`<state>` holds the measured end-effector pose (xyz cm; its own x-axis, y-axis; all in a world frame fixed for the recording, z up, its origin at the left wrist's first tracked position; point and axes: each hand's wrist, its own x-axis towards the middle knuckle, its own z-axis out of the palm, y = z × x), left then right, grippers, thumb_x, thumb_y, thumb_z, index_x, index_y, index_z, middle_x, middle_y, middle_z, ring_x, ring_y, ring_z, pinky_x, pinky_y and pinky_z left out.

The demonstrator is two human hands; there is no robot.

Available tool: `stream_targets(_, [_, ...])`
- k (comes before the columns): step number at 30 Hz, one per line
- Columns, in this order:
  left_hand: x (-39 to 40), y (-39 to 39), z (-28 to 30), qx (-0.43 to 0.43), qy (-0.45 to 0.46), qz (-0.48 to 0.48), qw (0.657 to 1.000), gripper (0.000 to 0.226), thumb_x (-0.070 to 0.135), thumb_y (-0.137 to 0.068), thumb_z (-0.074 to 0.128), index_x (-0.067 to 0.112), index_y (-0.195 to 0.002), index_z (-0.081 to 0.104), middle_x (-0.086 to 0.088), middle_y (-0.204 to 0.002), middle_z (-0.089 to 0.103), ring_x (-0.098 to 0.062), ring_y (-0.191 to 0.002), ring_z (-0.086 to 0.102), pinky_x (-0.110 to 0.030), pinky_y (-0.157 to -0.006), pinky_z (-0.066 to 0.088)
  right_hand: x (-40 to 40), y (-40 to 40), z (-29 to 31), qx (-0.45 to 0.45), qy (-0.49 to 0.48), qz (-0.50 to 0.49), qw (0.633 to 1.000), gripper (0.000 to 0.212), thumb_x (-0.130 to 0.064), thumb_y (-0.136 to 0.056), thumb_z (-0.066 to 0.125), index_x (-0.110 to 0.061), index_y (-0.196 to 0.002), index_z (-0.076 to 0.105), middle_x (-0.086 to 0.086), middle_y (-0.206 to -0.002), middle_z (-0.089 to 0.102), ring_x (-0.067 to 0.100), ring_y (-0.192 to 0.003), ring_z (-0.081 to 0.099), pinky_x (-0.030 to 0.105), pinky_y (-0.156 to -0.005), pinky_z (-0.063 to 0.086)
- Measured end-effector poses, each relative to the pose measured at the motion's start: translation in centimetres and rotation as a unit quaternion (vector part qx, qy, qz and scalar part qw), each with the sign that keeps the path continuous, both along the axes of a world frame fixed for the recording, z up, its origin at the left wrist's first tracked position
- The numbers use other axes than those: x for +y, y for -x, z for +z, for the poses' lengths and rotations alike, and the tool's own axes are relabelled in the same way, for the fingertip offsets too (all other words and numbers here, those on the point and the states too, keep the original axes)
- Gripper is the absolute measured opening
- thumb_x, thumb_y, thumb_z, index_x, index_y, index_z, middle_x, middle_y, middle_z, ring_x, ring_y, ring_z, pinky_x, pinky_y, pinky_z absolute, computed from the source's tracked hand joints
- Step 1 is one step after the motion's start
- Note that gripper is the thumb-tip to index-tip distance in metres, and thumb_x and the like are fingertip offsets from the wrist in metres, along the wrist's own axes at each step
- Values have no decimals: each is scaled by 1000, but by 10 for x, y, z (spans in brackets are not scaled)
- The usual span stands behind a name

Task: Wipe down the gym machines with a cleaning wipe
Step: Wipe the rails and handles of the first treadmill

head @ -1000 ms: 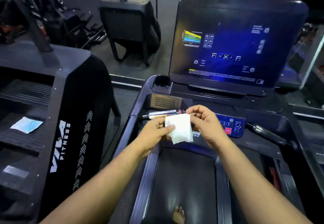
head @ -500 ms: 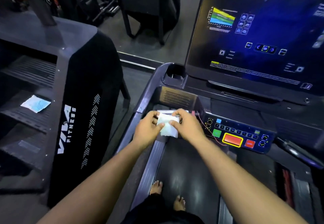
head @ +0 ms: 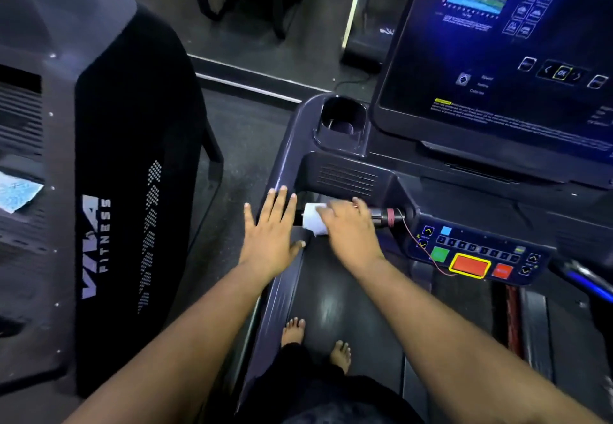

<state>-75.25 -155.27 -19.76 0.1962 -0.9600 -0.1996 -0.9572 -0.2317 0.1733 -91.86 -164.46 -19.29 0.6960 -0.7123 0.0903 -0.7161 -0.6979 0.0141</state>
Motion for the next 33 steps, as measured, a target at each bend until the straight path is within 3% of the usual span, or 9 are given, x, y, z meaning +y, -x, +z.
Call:
stream_targets(4, [1,-4,-4,0,18,-12,1000,100,54,-92,60,17,-163,2,-4,-171,-10,-21,-157,-14,-64,-123,3,18,-15,-20,72,-11,13,997,57,-33,-101,45,-13,-154,37,11,-157,42,27,-149,33,64,-120,16])
stream_targets(7, [2,-2,-5,-20,18,-17,999,100,55,-92,58,15,-163,1,-6,-171,-10,-23,-157,-13,-64,-123,4,20,-7,-20,118,2,-8,993,65,-34,-102,45,-12,-159,24,12,-161,33,29,-153,24,72,-117,11])
stream_targets(10, [1,-1,-3,-22,6,-22,999,101,55,-92,55,14,-163,-4,-6,-170,-15,-24,-156,-16,-63,-123,3,15,27,-11,135,0,-94,986,72,-41,-100,50,-9,-159,23,14,-161,30,31,-153,20,77,-113,7])
stream_targets(14, [0,0,-2,-33,-1,-21,999,101,57,-92,53,14,-162,-5,-7,-170,-16,-25,-156,-17,-63,-123,5,13,39,-5,149,6,-150,977,75,-53,-99,40,-5,-156,29,18,-165,23,34,-155,11,76,-113,-6])
stream_targets(17, [-1,0,-1,-38,-1,-22,999,101,58,-92,53,14,-162,-6,-8,-170,-16,-26,-156,-17,-63,-123,5,17,6,-10,150,0,-88,985,75,-54,-101,40,-4,-156,29,17,-162,31,33,-154,19,72,-117,1])
stream_targets(21, [0,-2,0,-29,2,-23,999,102,57,-92,55,14,-163,-4,-8,-170,-15,-25,-156,-16,-62,-124,5,12,2,-9,106,-18,-38,993,77,-54,-95,56,-17,-157,31,11,-149,47,29,-142,40,72,-117,12])
stream_targets(27, [-2,-2,0,-27,-2,-23,999,102,58,-92,52,13,-162,-5,-8,-170,-16,-26,-156,-16,-62,-123,5,2,40,-8,110,20,-107,988,67,-53,-97,50,-11,-148,43,15,-146,48,34,-143,38,71,-117,2])
stream_targets(29, [-2,-1,0,-30,1,-22,999,103,59,-91,54,13,-163,-4,-8,-170,-16,-25,-156,-16,-62,-123,5,3,26,-13,118,20,-82,989,68,-56,-95,51,-7,-141,47,16,-139,53,35,-138,43,68,-119,9])
stream_targets(33, [-1,-1,1,-32,1,-25,999,102,58,-91,55,13,-163,-4,-8,-170,-15,-25,-156,-15,-61,-124,5,-8,-7,-6,105,-13,-40,994,63,-68,-87,56,-12,-118,57,9,-105,62,31,-100,57,51,-109,38])
